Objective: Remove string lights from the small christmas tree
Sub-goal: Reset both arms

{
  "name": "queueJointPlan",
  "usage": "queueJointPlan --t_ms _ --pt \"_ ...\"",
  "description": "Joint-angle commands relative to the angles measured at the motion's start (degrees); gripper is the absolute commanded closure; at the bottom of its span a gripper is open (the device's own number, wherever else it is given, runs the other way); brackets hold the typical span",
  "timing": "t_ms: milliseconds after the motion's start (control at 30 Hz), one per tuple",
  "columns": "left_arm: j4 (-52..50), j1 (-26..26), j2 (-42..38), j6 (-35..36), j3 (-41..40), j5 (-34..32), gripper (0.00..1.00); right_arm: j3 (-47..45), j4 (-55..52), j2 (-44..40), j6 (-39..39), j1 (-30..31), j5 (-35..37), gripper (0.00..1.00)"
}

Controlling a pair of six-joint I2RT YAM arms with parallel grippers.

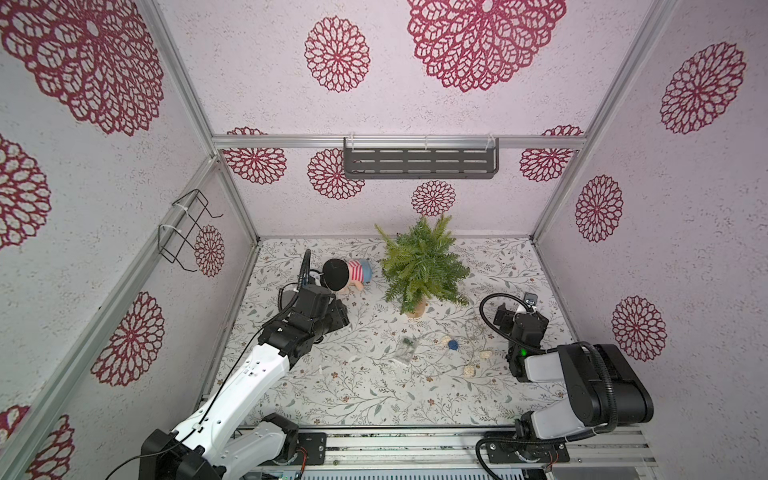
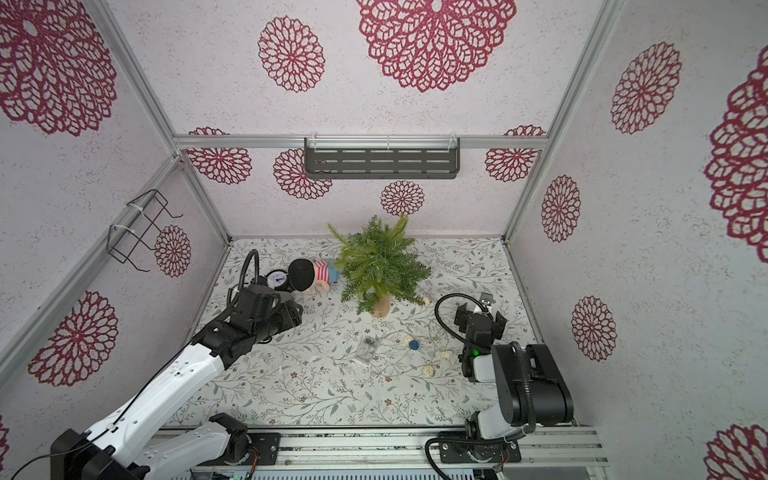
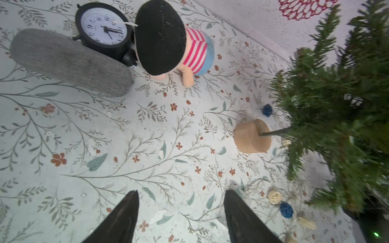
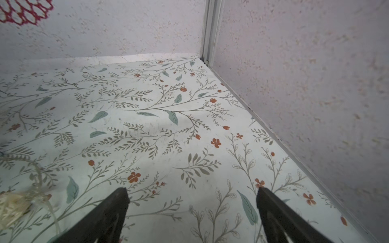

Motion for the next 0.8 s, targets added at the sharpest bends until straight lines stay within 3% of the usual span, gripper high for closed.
queueJointPlan --t_ms 0,267,367,400,600,667,767 --pt "4.1 1.2 2.2 2.3 1.3 -4.8 0.3 -1.8 9.3 0.5 -0.8 -0.2 -2.1 0.01" --pt "14.6 6.4 8.1 10.4 -0.2 -12.3 0.23 -0.6 7.6 0.8 -0.9 -0.2 -1.4 0.01" --pt "21.3 8.5 9.5 16.5 -2.6 -16.5 0.11 -0.7 7.9 0.8 -1.0 -0.1 -1.2 0.01" --pt "24.5 8.7 9.7 18.7 -3.8 -18.6 0.01 -0.8 8.7 1.1 -1.1 0.0 -1.2 0.01" --pt "40.5 11.7 12.2 28.2 -10.1 -26.2 0.03 -0.7 8.2 1.0 -1.1 0.0 -1.2 0.01" --pt "38.4 14.5 13.1 27.4 -8.6 -24.2 0.03 -0.8 8.3 1.0 -1.1 0.0 -1.2 0.01" --pt "44.5 15.2 13.4 31.7 -10.3 -24.2 0.03 -0.7 8.2 1.0 -1.1 0.0 -1.2 0.01"
